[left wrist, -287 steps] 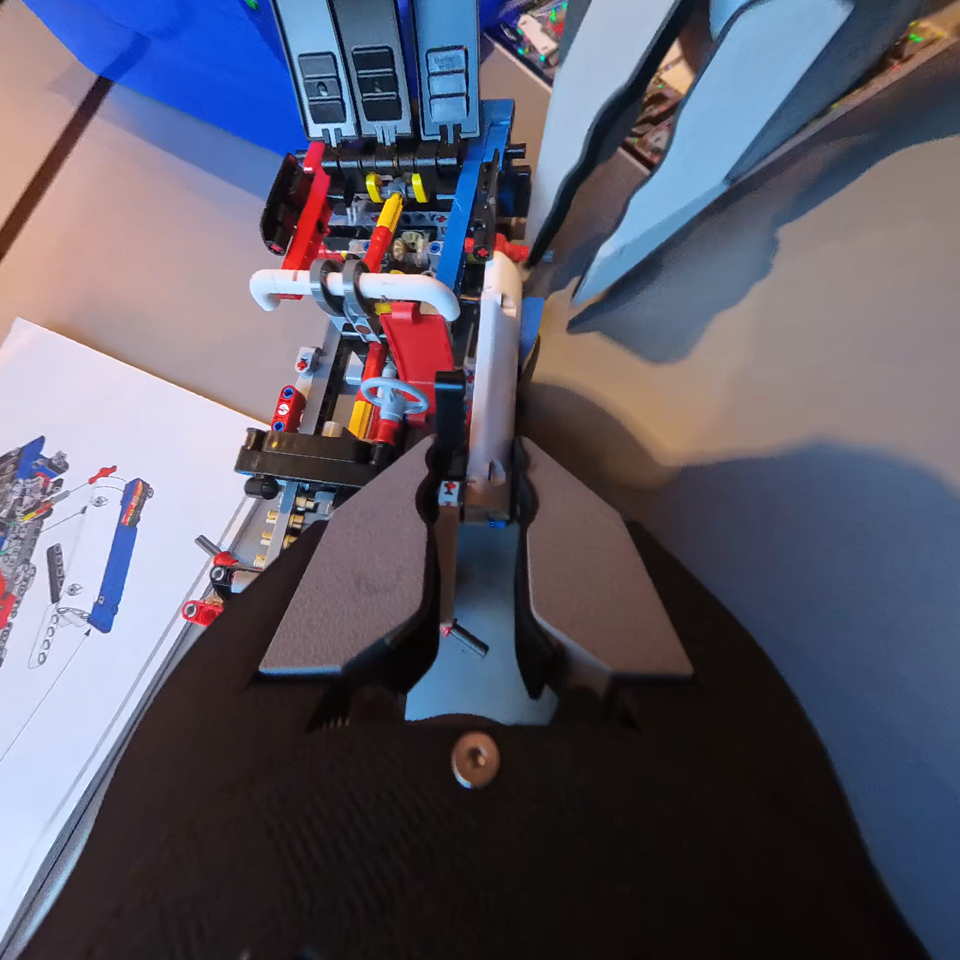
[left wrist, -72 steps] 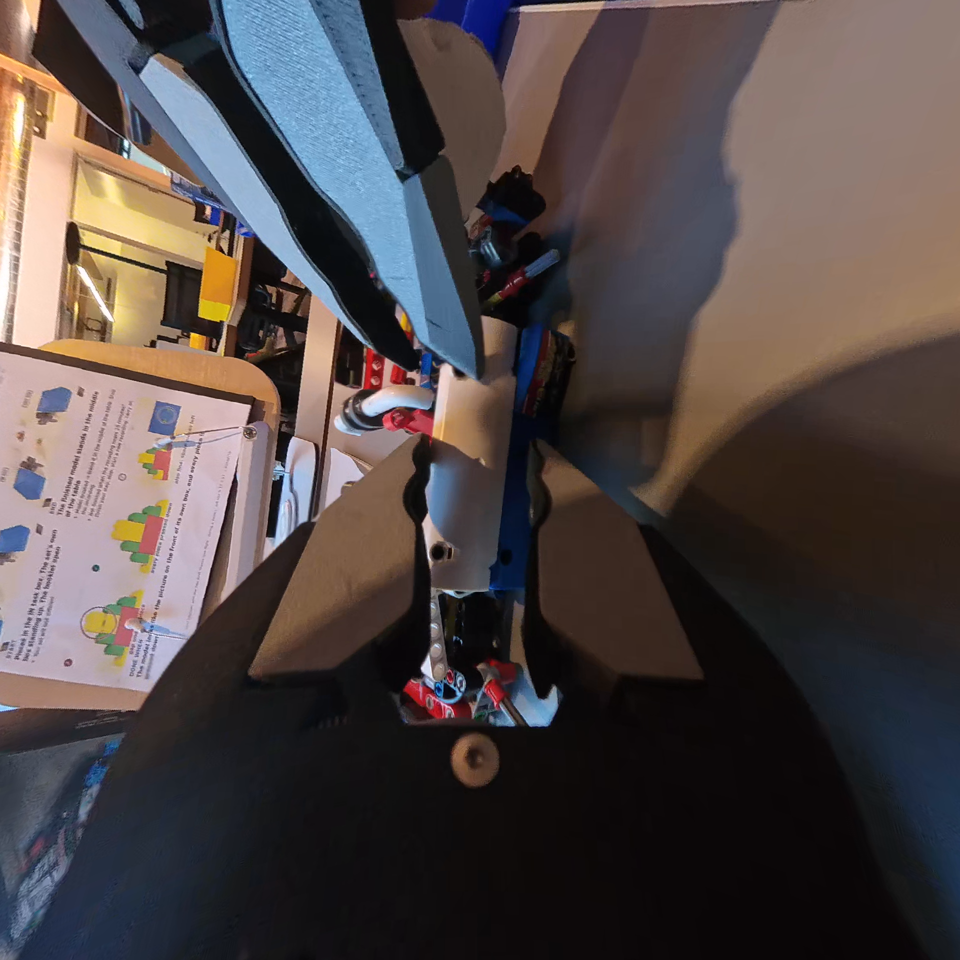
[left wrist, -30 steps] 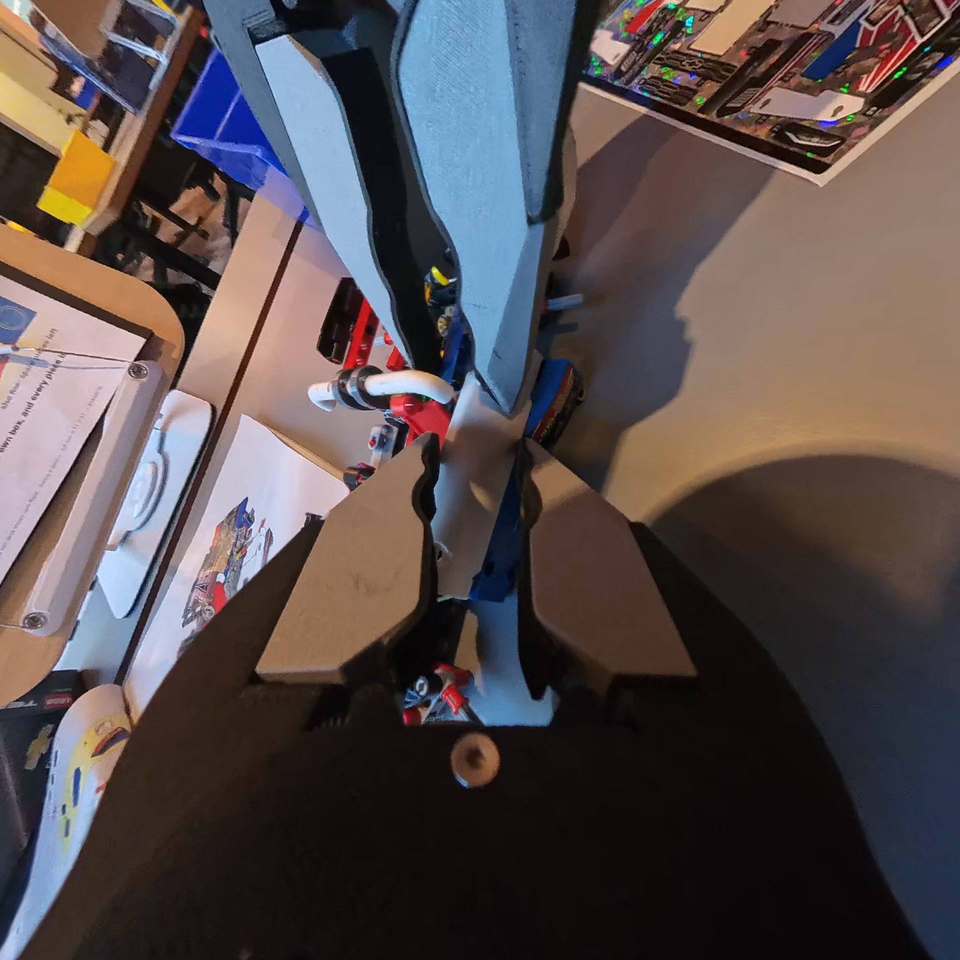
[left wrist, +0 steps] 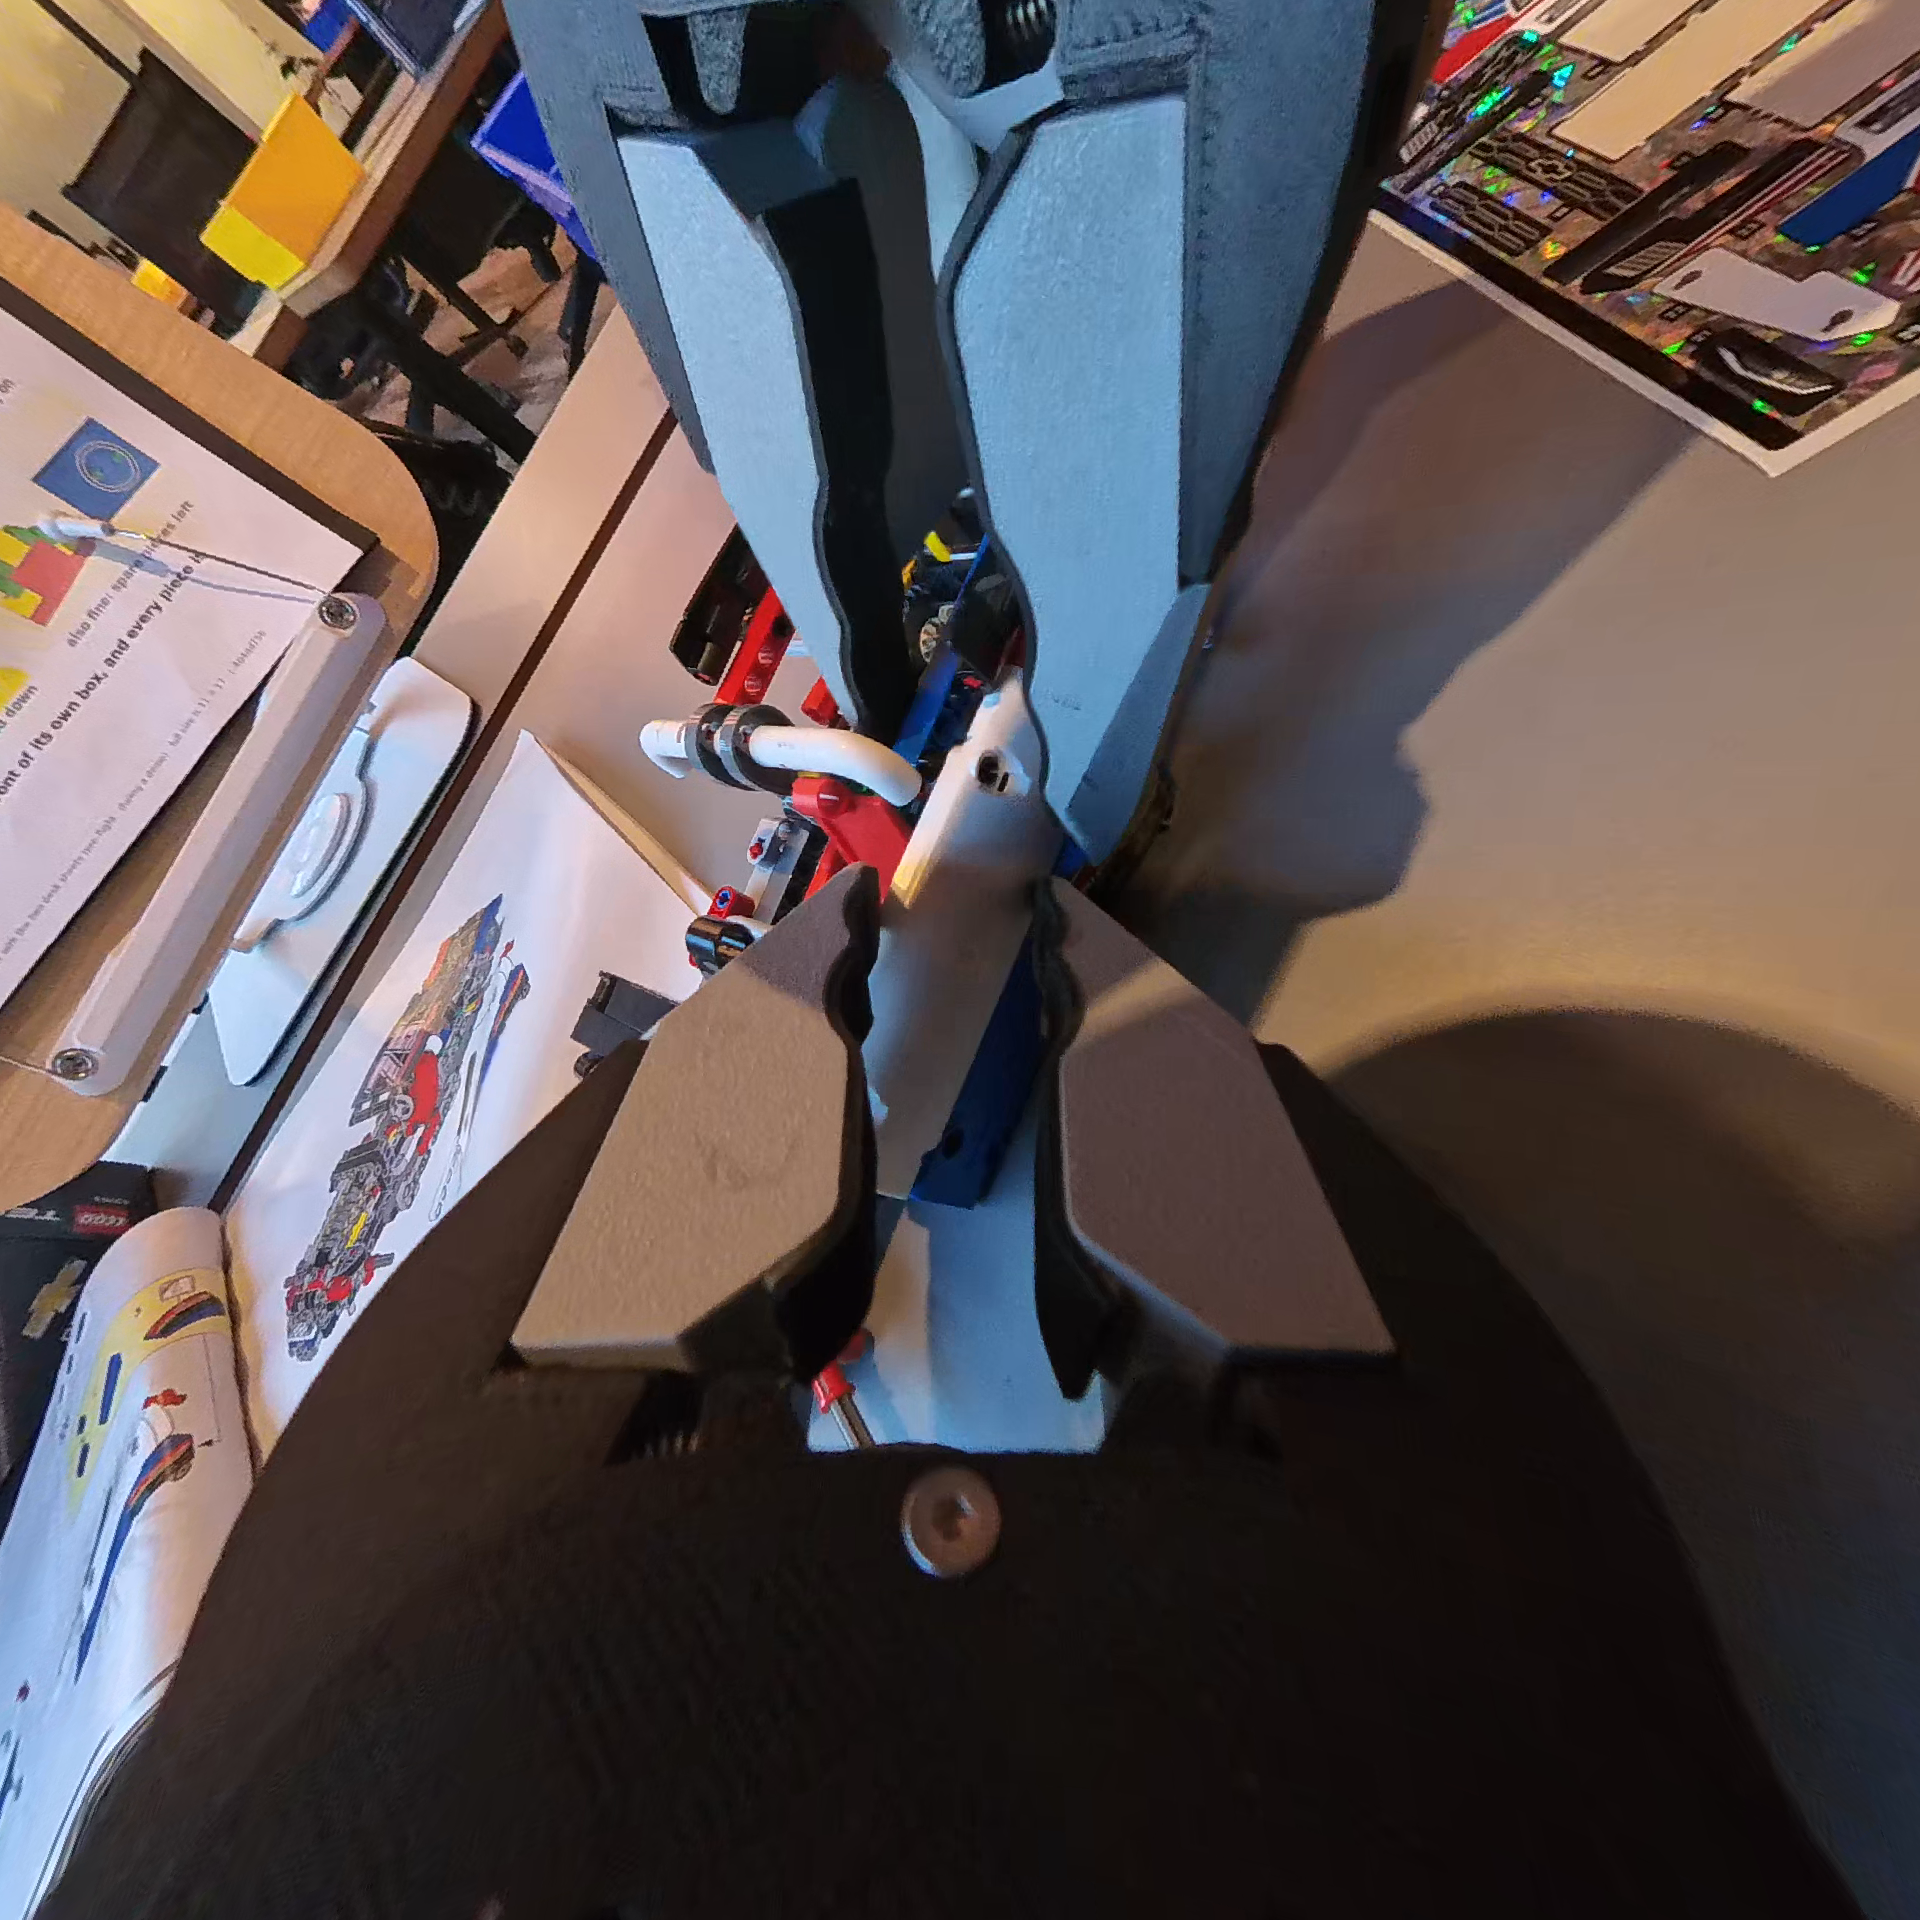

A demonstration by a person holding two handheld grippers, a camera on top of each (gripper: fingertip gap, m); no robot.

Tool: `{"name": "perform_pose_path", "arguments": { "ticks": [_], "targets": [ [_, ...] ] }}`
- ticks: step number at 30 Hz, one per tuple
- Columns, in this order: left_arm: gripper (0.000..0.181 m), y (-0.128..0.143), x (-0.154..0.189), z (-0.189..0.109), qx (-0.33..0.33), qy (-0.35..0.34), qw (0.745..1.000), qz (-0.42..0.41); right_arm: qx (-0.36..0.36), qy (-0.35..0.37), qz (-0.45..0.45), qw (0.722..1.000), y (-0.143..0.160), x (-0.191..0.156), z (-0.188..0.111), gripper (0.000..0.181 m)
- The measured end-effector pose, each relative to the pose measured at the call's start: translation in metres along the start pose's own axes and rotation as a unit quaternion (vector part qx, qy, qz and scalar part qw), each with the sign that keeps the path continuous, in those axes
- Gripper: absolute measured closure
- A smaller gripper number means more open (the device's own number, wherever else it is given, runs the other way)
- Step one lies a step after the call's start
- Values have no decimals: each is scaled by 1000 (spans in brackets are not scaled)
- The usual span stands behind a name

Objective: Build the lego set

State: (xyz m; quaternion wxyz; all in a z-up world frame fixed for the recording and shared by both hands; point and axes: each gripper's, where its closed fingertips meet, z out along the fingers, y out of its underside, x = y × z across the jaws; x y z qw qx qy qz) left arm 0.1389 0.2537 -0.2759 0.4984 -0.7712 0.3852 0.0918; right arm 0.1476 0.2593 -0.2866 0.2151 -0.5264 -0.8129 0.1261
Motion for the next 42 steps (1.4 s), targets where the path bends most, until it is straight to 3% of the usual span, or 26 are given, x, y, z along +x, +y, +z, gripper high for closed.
{"name": "perform_pose_path", "arguments": {
  "ticks": [9,23,31,35,42],
  "targets": [
    [154,0,-1,0,6,-4,1000,-5,18,-1,11,1000,-2,2,-1,149],
    [158,-3,-2,0,-3,-22,993,-120,10,8,-36,999,-3,5,0,152],
    [162,-8,-2,1,-14,82,973,-214,32,0,-5,999,-3,5,-1,150],
    [166,-10,-3,0,-14,140,950,-278,28,-11,4,1000,-3,3,0,149],
    [172,-12,-3,-1,-15,156,940,-304,38,8,-9,999,-3,6,-1,149]
  ]
}}
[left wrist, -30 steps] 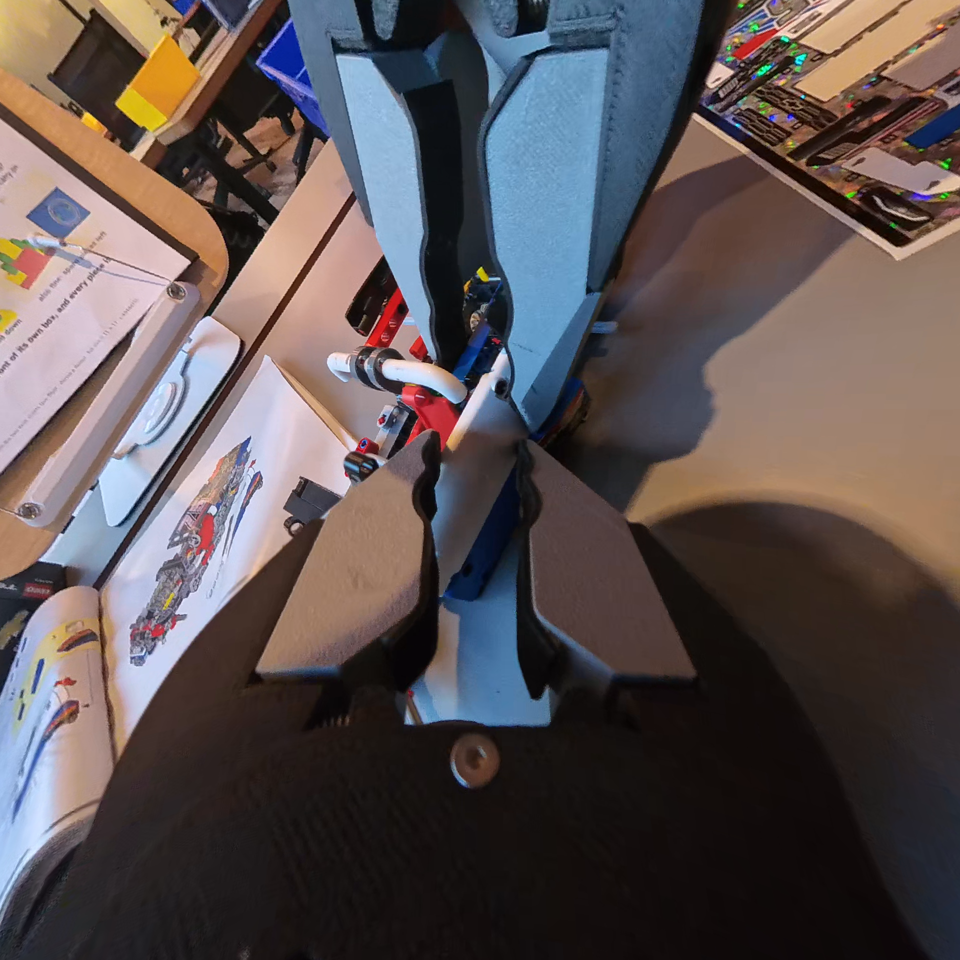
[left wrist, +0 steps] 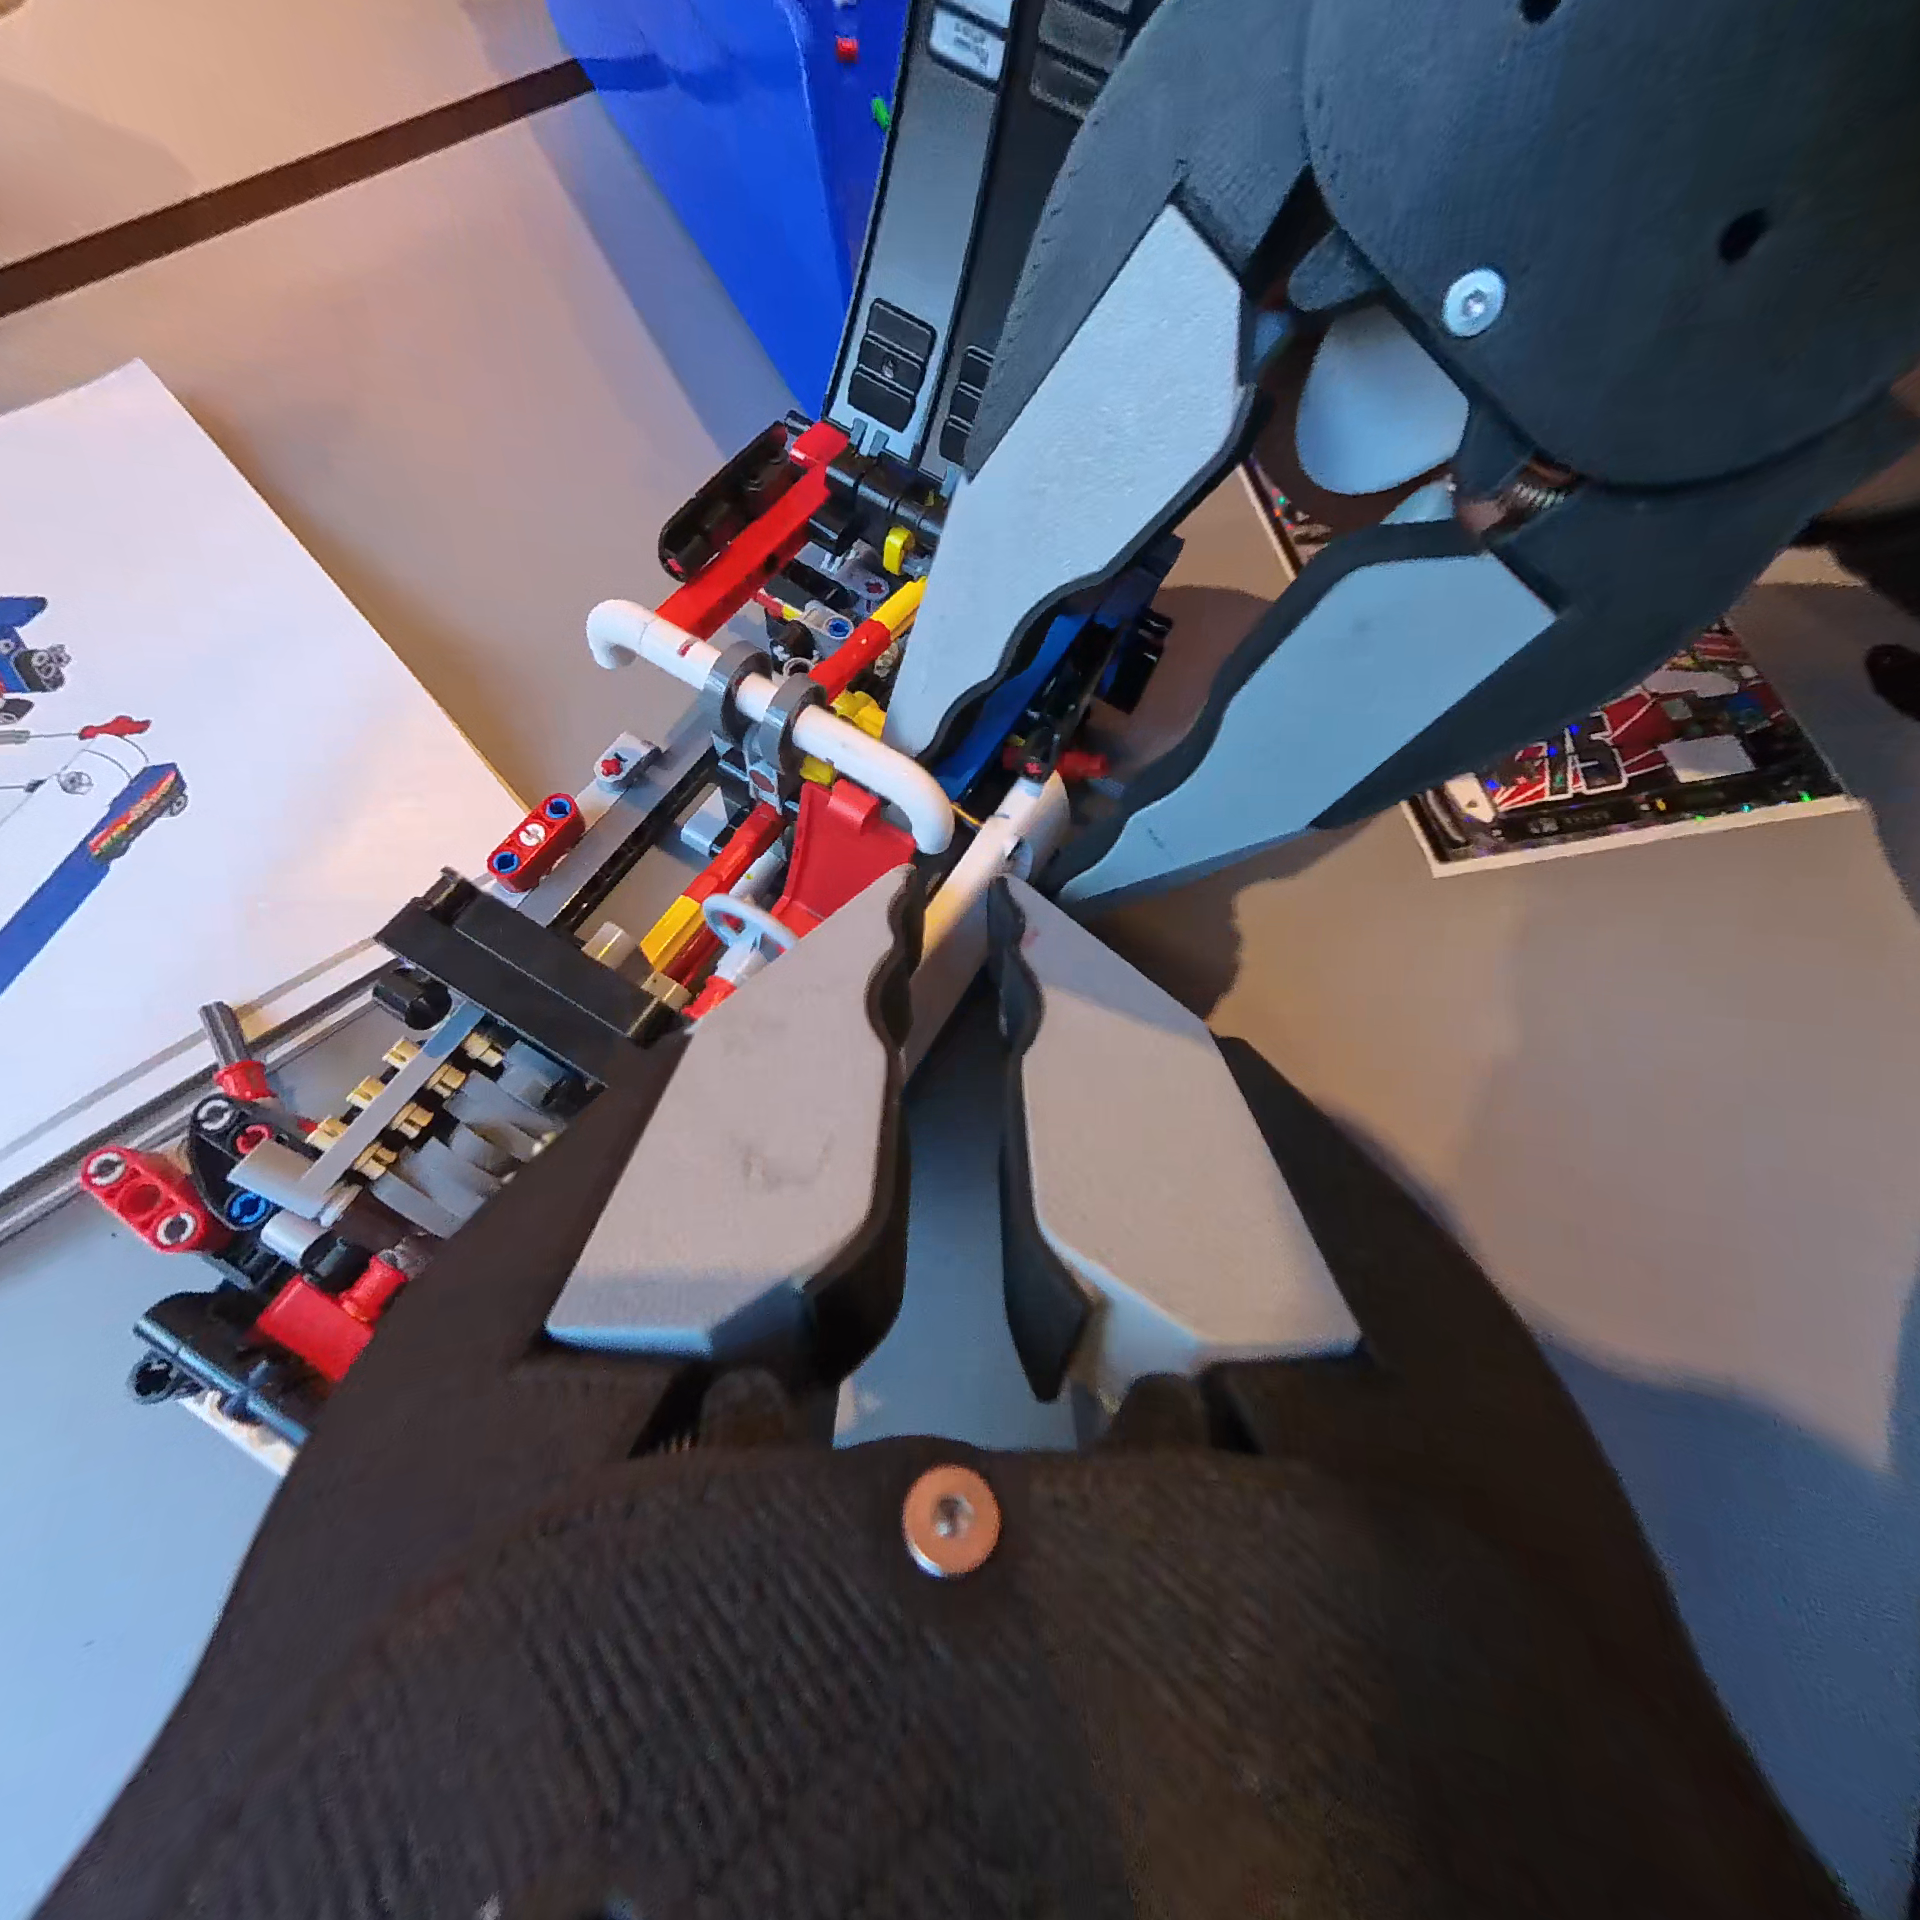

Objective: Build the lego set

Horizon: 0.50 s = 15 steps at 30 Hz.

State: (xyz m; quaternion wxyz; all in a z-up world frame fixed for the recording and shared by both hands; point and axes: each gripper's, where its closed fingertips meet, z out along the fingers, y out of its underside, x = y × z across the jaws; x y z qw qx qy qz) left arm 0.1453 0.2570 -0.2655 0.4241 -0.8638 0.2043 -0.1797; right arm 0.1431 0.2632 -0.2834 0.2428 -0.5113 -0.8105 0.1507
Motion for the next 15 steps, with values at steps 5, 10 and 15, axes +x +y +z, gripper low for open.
{"name": "perform_pose_path", "arguments": {
  "ticks": [5,10,15],
  "targets": [
    [174,-1,1,0,6,30,998,-57,-5,0,-22,1000,0,0,0,150],
    [176,-2,0,-1,-12,71,990,-125,10,13,-14,1000,-2,1,1,150],
    [175,-1,2,-5,-48,21,998,-17,21,-7,-9,1000,-4,-2,0,149]
  ]
}}
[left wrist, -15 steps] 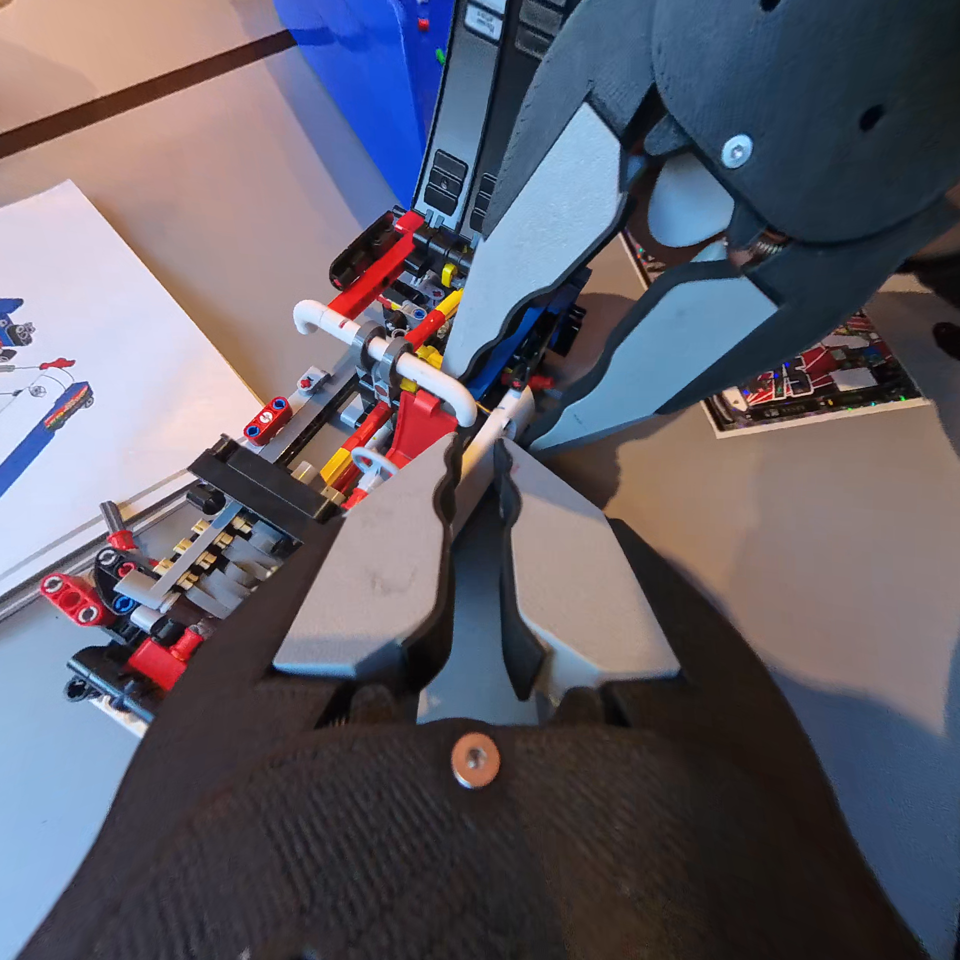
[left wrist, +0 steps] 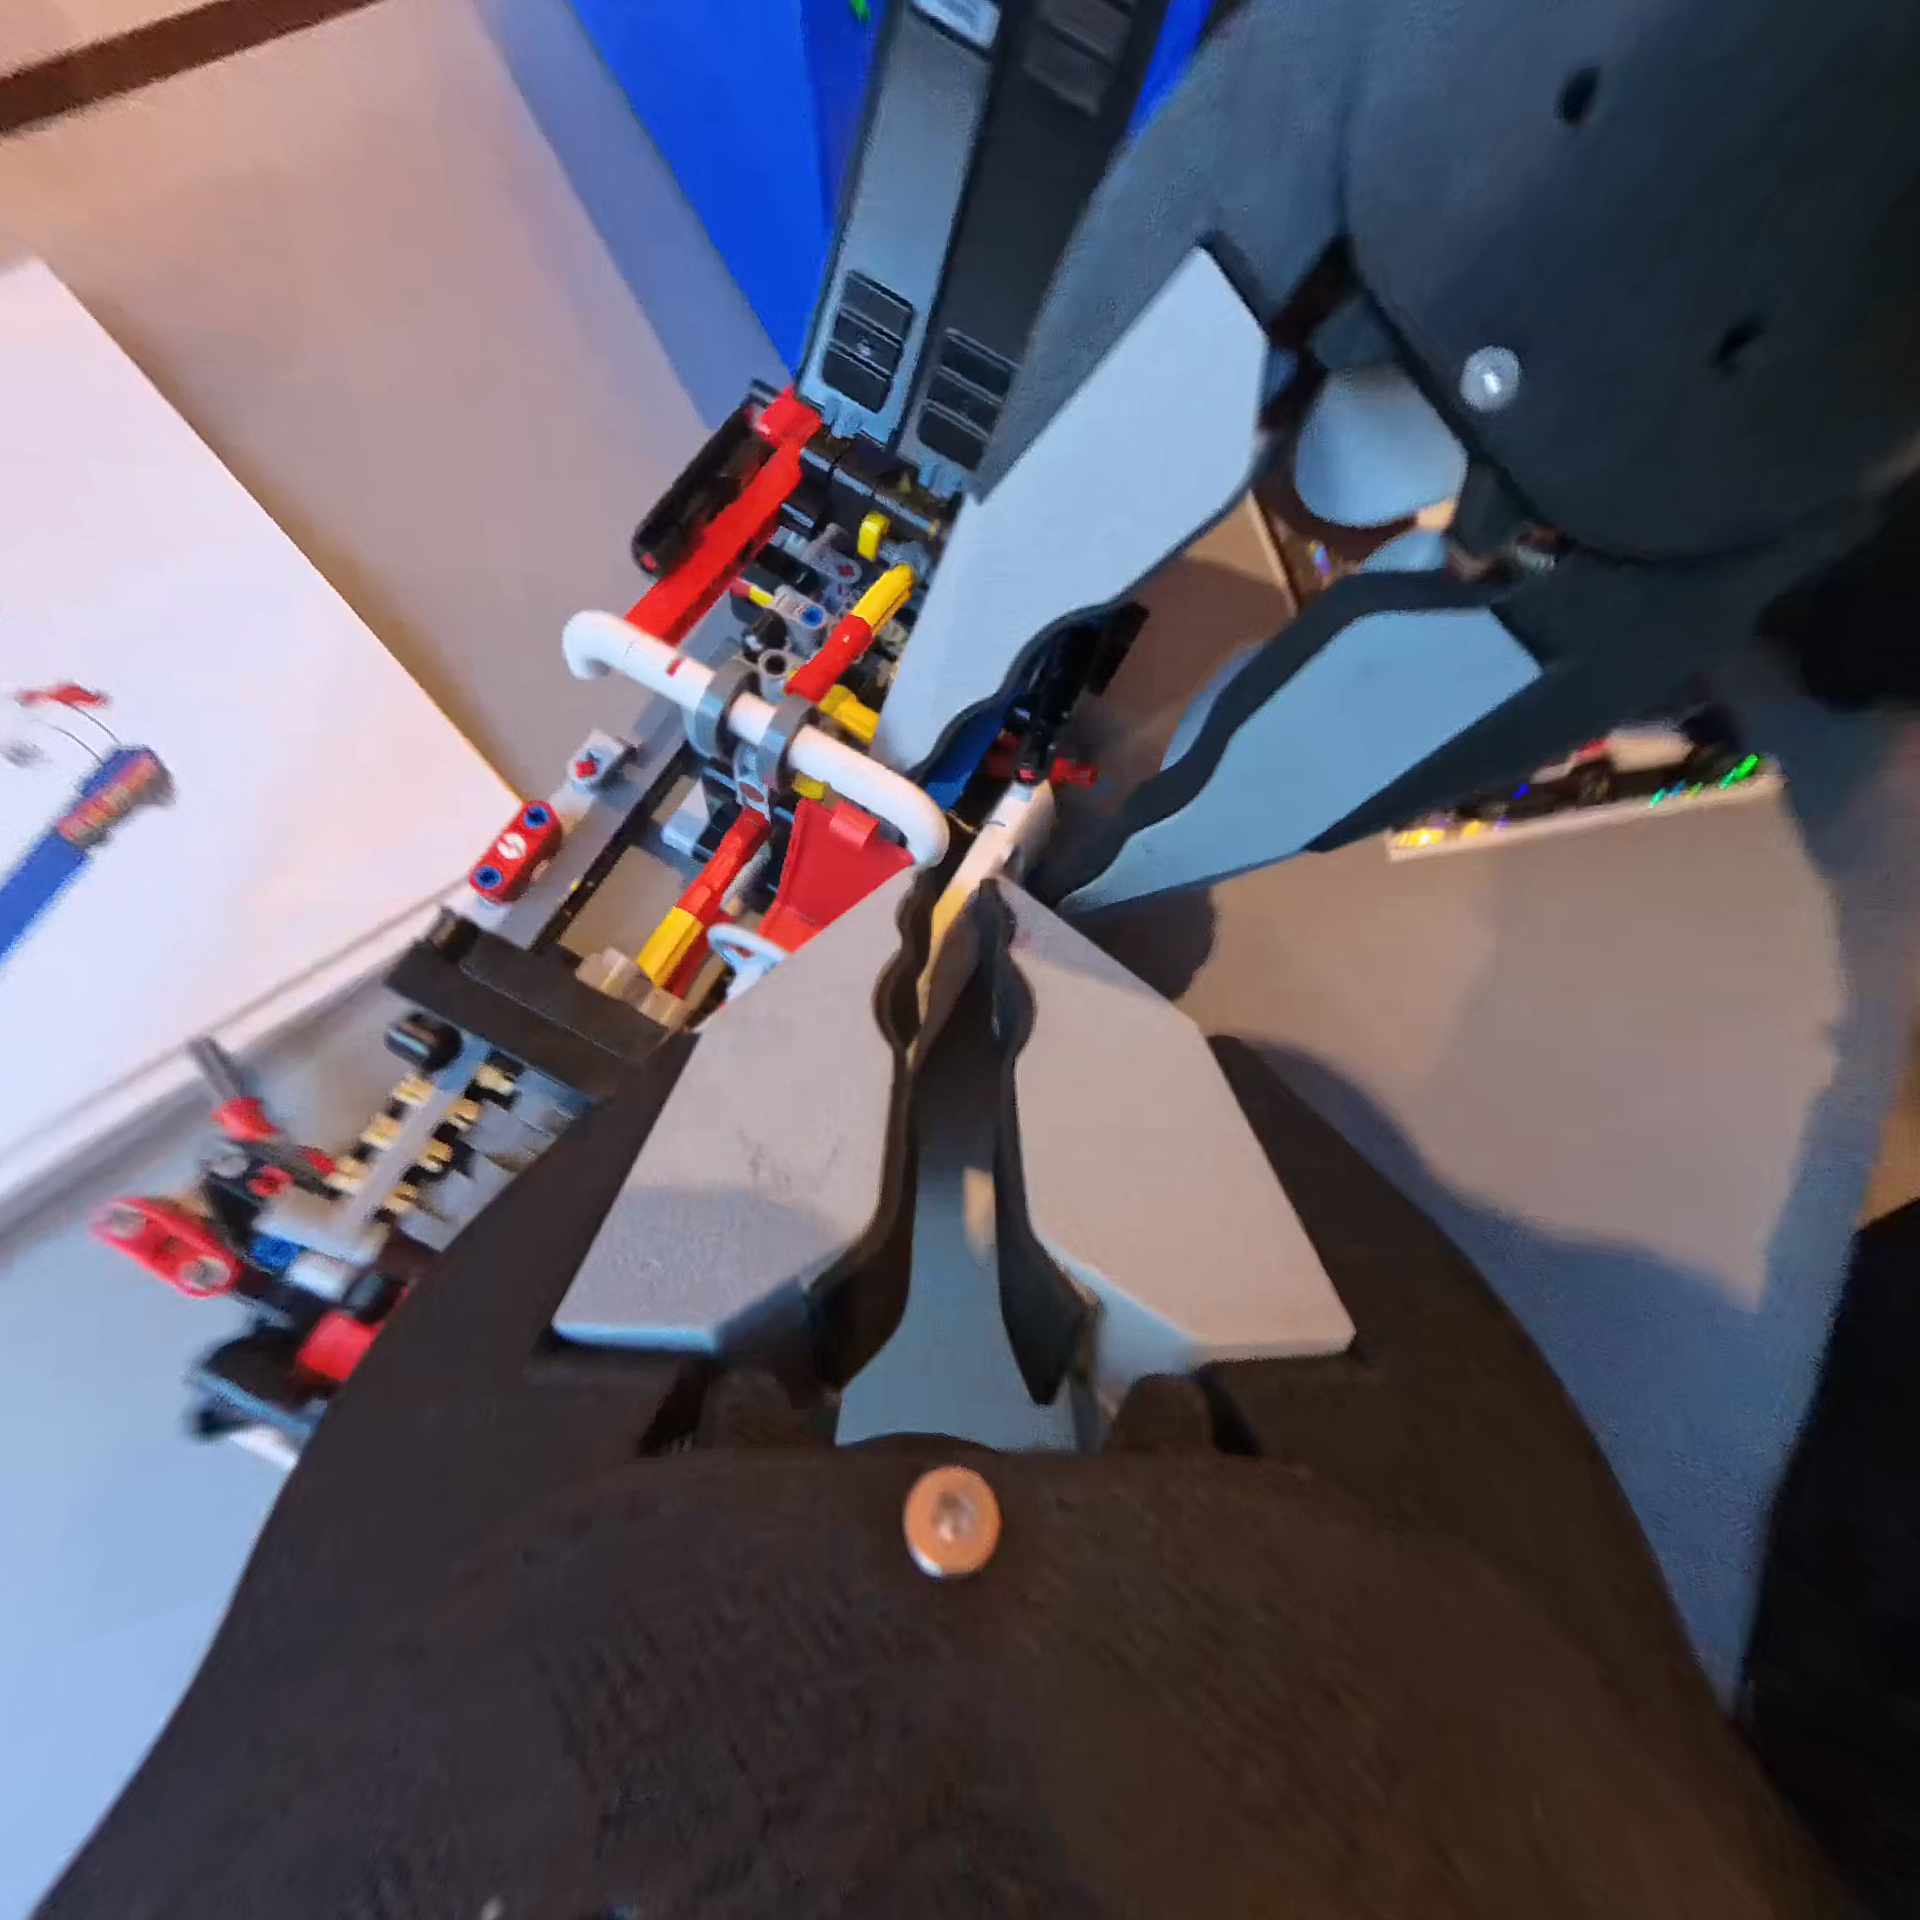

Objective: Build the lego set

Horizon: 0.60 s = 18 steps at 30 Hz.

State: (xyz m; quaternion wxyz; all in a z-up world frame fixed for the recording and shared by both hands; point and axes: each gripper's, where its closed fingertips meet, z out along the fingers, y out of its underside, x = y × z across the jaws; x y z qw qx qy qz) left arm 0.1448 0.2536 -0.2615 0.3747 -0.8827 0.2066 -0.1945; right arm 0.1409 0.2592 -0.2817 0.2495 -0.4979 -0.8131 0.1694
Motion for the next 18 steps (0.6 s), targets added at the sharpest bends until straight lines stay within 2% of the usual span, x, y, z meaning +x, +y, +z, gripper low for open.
{"name": "perform_pose_path", "arguments": {
  "ticks": [4,7,10,14,18],
  "targets": [
    [168,7,2,-8,-64,-12,993,96,0,-2,-7,1000,0,-2,0,149],
    [164,10,4,-9,-73,-19,988,133,-1,0,-12,1000,0,-2,1,149],
    [175,10,-3,-7,-84,-43,982,166,-4,-1,-14,1000,1,-1,1,149],
    [176,11,-4,-6,-109,-18,985,130,2,2,-17,1000,0,-1,1,148],
    [170,15,-6,-12,-130,-21,982,137,2,3,-18,1000,1,-1,1,148]
  ]
}}
